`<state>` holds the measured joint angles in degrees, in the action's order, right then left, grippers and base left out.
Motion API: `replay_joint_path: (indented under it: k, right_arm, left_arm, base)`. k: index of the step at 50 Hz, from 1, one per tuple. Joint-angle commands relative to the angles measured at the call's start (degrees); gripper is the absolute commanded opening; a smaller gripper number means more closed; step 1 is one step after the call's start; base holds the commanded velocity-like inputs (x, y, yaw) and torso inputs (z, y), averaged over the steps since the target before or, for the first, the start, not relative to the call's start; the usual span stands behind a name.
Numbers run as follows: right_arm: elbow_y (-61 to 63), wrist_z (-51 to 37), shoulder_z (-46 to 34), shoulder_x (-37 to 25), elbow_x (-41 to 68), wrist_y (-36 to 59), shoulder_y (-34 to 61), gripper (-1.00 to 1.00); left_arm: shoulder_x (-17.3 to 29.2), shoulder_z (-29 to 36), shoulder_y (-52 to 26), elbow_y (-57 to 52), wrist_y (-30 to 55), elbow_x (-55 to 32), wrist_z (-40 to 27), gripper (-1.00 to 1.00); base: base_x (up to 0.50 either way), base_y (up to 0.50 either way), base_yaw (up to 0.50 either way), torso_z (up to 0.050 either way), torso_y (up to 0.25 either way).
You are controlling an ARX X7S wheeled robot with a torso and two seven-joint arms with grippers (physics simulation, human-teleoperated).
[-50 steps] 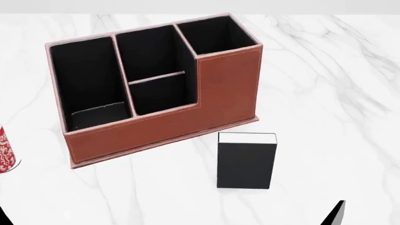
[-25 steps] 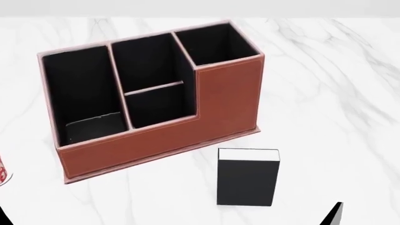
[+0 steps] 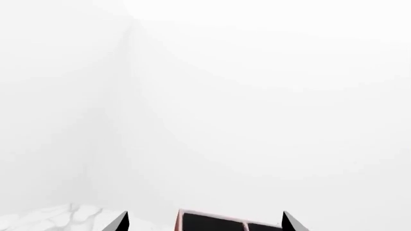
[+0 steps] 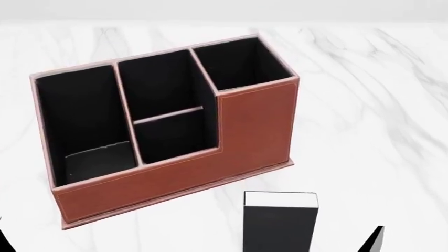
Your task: Pick up the book and place it in the back compartment of the caddy.
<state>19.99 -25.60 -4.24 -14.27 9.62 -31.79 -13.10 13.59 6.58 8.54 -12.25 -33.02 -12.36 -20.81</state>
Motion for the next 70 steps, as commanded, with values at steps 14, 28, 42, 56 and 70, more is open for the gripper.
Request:
replay_joint_path:
  k: [14,28,42,56,70]
  right_arm:
    - [-0.25,-0.57,-0.46,-0.43,0.00,-0.02,0.21,1.00]
    - [-0.24,-0.81,-0.72,-0.75,0.12,-0.09,0.18,1.00]
    - [-0.39,-1.20,-0.91,-1.00,0.83,0.34,0.47,1.00]
    - [-0.45,-1.43,-1.09,-1.17,0.09,-0.25,0.33,1.00]
    - [-0.45,-1.53,-1.31,-1.46,0.10,-0.96,0.24,1.00]
  left_arm:
    - [0.49,0.40,0.01,-0.08,-0.14,-0.18,-0.59,1.00]
    - [0.72,0.73,-0.03,0.14,-0.39,-0.22,-0.76,1.00]
    - [0.86,1.08,-0.35,0.49,-0.43,-0.10,-1.00,1.00]
    - [1.07,1.30,-0.33,0.49,-0.51,-0.02,-1.32,1.00]
    - [1.32,1.50,-0.32,0.48,-0.58,-0.07,-1.61,1.00]
  base:
    - [0.17,0.00,0.00,0.000,0.000]
    - [0.17,0.00,0.00,0.000,0.000]
    - [0.09,0.00,0.00,0.000,0.000]
    - [0.00,0.00,0.00,0.000,0.000]
    - [0.00,0.00,0.00,0.000,0.000]
